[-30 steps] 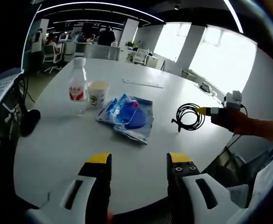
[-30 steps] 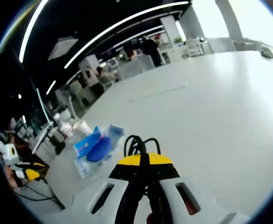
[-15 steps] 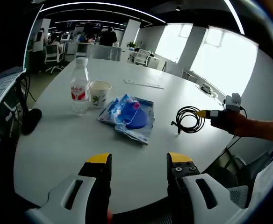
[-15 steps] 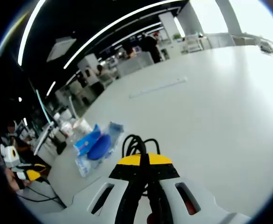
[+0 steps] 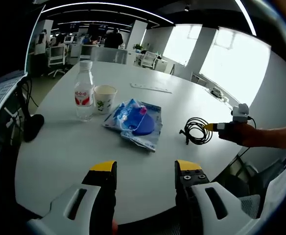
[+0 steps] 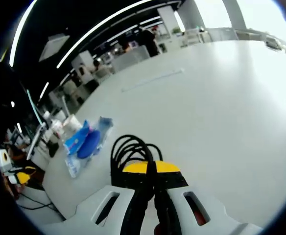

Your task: Arrange the tabletop items into an orderly group along one side of the table until the central work area is clear of visible clutter.

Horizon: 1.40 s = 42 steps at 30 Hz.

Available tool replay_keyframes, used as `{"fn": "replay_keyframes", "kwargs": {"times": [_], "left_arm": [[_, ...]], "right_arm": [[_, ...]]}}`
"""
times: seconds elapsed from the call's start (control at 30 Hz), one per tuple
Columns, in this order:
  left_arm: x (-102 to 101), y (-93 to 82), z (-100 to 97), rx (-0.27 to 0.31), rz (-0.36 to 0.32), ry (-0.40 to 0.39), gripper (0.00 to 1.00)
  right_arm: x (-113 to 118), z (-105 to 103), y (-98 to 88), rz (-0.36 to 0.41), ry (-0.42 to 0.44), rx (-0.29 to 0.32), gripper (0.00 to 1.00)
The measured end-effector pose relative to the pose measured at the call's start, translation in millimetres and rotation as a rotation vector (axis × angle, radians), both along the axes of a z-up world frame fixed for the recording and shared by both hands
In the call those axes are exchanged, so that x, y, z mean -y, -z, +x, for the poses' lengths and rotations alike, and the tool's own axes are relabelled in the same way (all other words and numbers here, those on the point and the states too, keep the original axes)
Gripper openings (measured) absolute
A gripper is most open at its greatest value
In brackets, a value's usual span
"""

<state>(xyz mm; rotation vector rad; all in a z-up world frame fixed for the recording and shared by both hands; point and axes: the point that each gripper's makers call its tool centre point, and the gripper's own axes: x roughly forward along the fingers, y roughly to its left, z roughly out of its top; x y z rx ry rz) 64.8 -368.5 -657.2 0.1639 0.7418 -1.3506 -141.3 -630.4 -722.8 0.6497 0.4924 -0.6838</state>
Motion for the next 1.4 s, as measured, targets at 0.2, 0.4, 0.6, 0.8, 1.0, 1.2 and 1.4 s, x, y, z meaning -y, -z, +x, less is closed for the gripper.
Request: {"fn": "replay_keyframes", "kwargs": {"times": [0.2,0.4,0.6,0.8,1.0,1.2,1.4], "left_arm": [[0.0,-0.5,0.9,0.004,0.004,0.001,0.47],[0.4,-1.5,2.7,0.006,0.007,-0.005,0.47],[2.3,-3.2,3.9,0.011,0.007,-0.006,0.47],[4.7,-3.3,4.4,0.012,0.009,-0.006,0.47],[4.7,-1.8,6.1,0.000,0.008,-0.018,0.46],[5.9,0.6,5.8,-0.015,0.007,-0.031,0.46],[8.5,5.1,7.7,-0.042,0.007,-0.051,0.44]], "right_arm": [[2.6,-2.8,11.3,0.014,0.011,-0.018,0.00],[2.1,-2.6,15.6,0.016,0.002,-0.035,0.00],[3.9,-4.1,17.4,0.003,-0.010,-0.055,0.01],[3.7,-4.6,16.0,-0.001,-0.012,-0.055,0.01],[5.5,-7.9,14.1,-0.007,-0.009,-0.052,0.02],[4.8,-9.8,11.5,-0.015,-0.018,-0.055,0.04],[11.3,-6.6,11.4,-0.028,-0.045,-0.067,0.07]]}}
